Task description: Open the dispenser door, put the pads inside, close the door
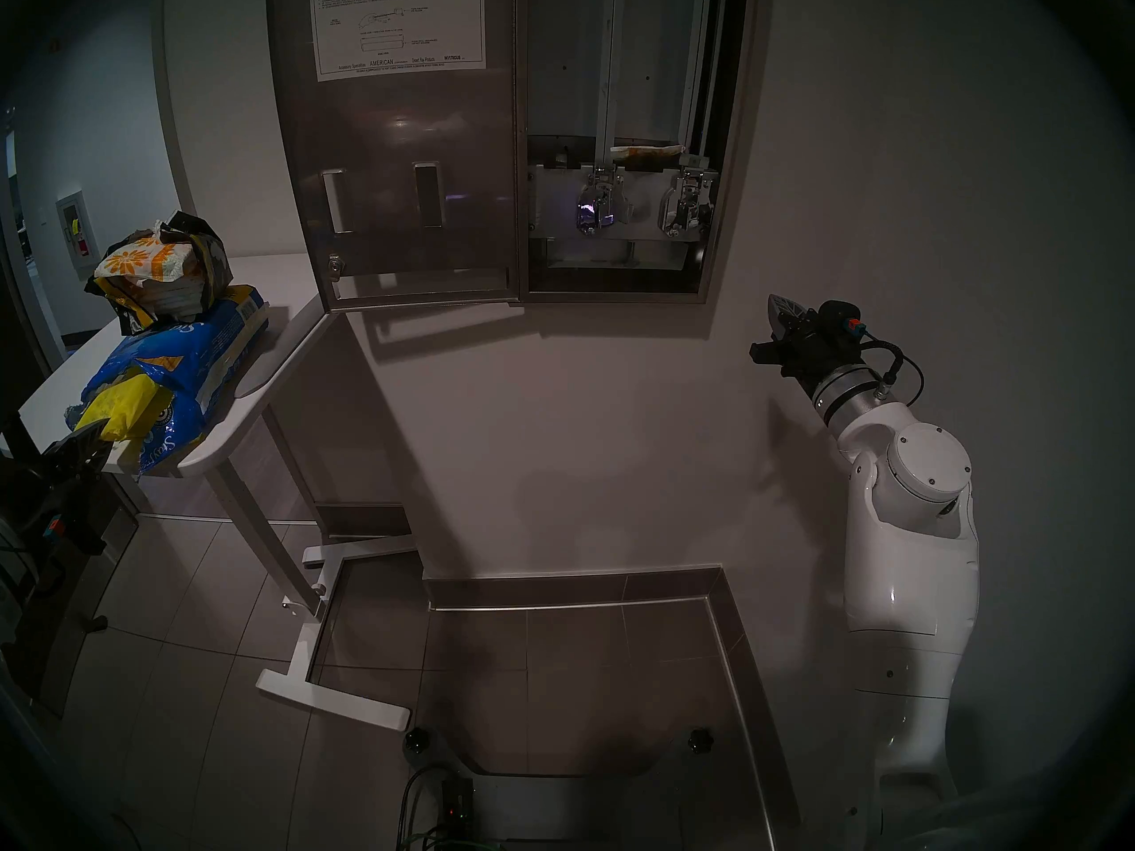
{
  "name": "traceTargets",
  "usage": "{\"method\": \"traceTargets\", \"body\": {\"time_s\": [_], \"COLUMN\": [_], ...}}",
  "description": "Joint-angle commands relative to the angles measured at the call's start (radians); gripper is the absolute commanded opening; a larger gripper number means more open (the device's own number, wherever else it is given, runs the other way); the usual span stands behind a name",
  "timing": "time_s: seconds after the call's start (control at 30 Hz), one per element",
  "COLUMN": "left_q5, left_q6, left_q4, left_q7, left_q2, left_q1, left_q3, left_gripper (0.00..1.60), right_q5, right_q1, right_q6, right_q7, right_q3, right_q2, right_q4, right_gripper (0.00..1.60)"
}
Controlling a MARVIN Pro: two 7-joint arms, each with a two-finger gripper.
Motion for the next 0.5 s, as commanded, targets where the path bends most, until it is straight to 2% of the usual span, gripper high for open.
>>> {"method": "traceTargets", "body": {"time_s": [0.0,0.23,0.47], "left_q5": [-0.064,-0.18,-0.248], "left_q6": [-0.027,-0.047,-0.021], "left_q4": [-0.056,-0.071,-0.071], "left_q7": [-0.001,0.001,-0.008], "left_q2": [-0.055,-0.084,-0.086], "left_q1": [0.032,0.023,0.018], "left_q3": [-0.043,-0.042,-0.038], "left_gripper": [0.0,0.0,0.0], "right_q5": [0.003,0.004,0.006], "right_q1": [0.022,0.022,0.021], "right_q6": [-0.005,-0.005,-0.005], "right_q7": [0.0,-0.001,-0.002], "right_q3": [0.002,0.002,0.001], "right_q2": [0.006,0.007,0.009], "right_q4": [-0.034,-0.034,-0.034], "right_gripper": [0.25,0.25,0.25]}}
